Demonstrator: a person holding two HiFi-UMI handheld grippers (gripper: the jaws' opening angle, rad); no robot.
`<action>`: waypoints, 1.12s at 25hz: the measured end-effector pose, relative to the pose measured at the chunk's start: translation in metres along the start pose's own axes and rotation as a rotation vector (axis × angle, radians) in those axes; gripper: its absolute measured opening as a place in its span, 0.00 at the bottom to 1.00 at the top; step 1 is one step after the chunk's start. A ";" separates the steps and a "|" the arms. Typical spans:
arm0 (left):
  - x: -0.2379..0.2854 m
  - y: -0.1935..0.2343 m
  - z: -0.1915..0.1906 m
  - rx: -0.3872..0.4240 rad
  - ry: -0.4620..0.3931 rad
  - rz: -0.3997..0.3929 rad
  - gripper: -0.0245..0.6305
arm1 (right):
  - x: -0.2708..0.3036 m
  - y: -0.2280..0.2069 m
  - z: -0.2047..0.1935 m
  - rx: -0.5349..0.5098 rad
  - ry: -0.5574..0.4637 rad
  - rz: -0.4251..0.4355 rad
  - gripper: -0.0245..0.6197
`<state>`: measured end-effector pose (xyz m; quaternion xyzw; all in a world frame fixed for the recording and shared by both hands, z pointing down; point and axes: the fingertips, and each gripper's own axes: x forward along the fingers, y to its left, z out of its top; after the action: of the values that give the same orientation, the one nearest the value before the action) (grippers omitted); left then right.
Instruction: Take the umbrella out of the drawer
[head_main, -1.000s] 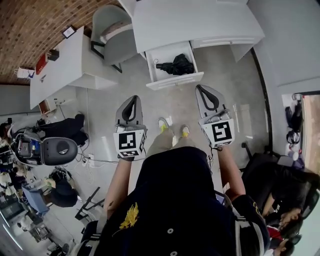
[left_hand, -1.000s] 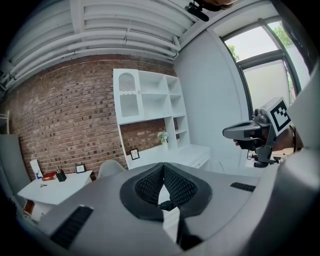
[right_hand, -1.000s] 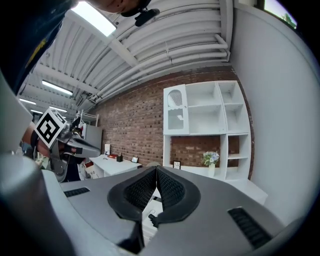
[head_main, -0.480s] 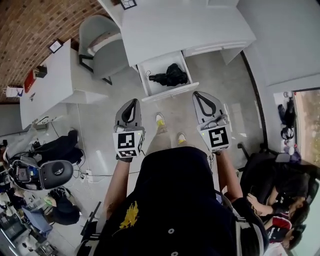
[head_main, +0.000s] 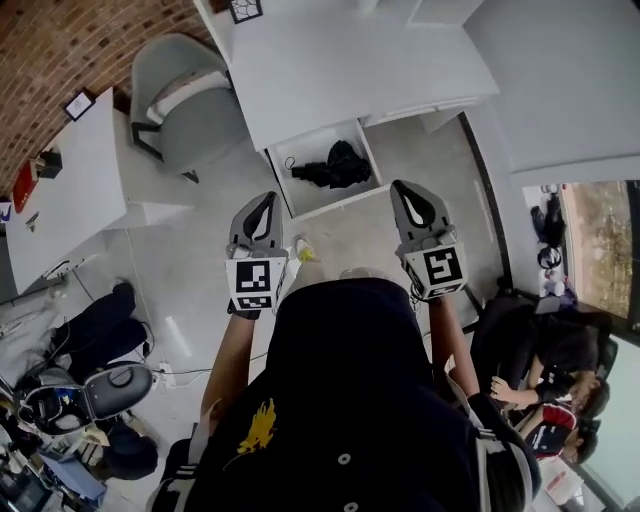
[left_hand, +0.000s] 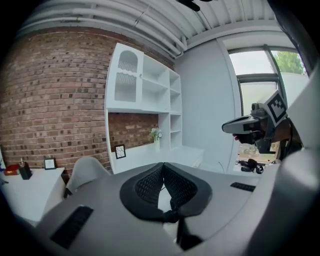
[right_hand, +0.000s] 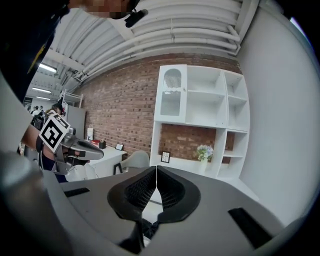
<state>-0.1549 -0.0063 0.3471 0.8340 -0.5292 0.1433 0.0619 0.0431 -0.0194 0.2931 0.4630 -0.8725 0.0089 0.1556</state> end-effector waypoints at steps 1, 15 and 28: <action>0.004 0.006 -0.006 -0.009 0.004 -0.009 0.06 | 0.009 0.000 0.000 -0.004 0.012 -0.003 0.08; 0.043 0.028 -0.060 -0.165 0.099 0.017 0.06 | 0.073 -0.015 -0.029 -0.027 0.145 0.060 0.09; 0.072 0.007 -0.084 -0.192 0.177 0.044 0.06 | 0.130 -0.038 -0.096 0.055 0.250 0.233 0.20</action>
<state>-0.1474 -0.0507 0.4490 0.7967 -0.5510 0.1661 0.1848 0.0315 -0.1303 0.4157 0.3581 -0.8936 0.1082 0.2481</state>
